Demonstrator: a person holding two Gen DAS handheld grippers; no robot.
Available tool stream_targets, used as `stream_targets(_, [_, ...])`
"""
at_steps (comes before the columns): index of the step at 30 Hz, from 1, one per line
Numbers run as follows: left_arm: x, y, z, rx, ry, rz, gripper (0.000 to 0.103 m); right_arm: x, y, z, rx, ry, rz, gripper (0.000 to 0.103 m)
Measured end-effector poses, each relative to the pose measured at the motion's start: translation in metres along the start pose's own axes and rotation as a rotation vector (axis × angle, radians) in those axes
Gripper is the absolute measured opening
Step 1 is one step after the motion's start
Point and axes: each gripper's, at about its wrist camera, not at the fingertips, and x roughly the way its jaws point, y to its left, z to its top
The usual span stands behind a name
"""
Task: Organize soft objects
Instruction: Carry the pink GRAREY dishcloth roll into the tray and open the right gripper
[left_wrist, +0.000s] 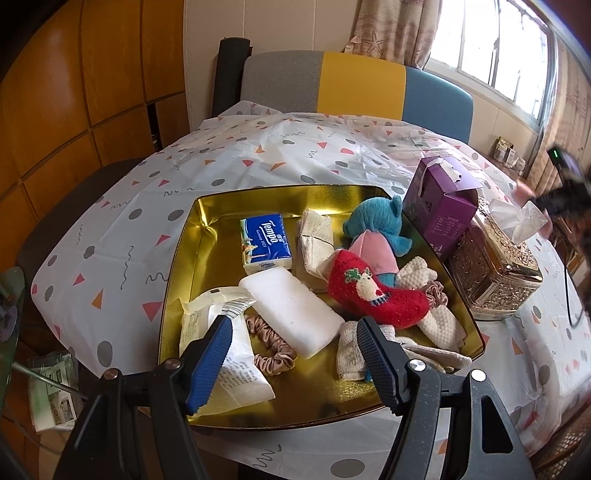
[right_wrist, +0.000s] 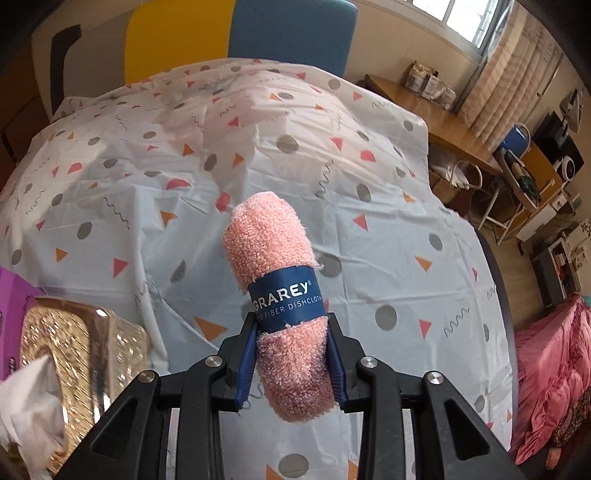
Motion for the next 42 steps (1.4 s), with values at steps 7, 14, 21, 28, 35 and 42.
stream_targets(7, [0.001, 0.005, 0.000, -0.009, 0.007, 0.007, 0.071, -0.038, 0.076, 0.049, -0.139, -0.098, 0.038, 0.033])
stream_targets(14, [0.002, 0.014, -0.001, -0.033, 0.013, 0.024, 0.071, -0.078, 0.164, 0.058, -0.273, -0.191, 0.134, 0.033])
stream_targets(21, [-0.001, 0.030, -0.001, -0.075, -0.006, 0.070, 0.071, -0.107, 0.240, 0.016, -0.430, -0.208, 0.286, 0.033])
stream_targets(28, [-0.004, 0.053, -0.004, -0.126, -0.010, 0.121, 0.071, -0.115, 0.290, -0.057, -0.495, -0.087, 0.513, 0.034])
stream_targets(35, [-0.005, 0.062, -0.007, -0.149, -0.016, 0.155, 0.071, -0.113, 0.333, -0.135, -0.564, -0.012, 0.654, 0.034])
stream_targets(42, [-0.005, 0.060, -0.007, -0.142, -0.017, 0.163, 0.071, -0.096, 0.365, -0.172, -0.644, -0.003, 0.633, 0.034])
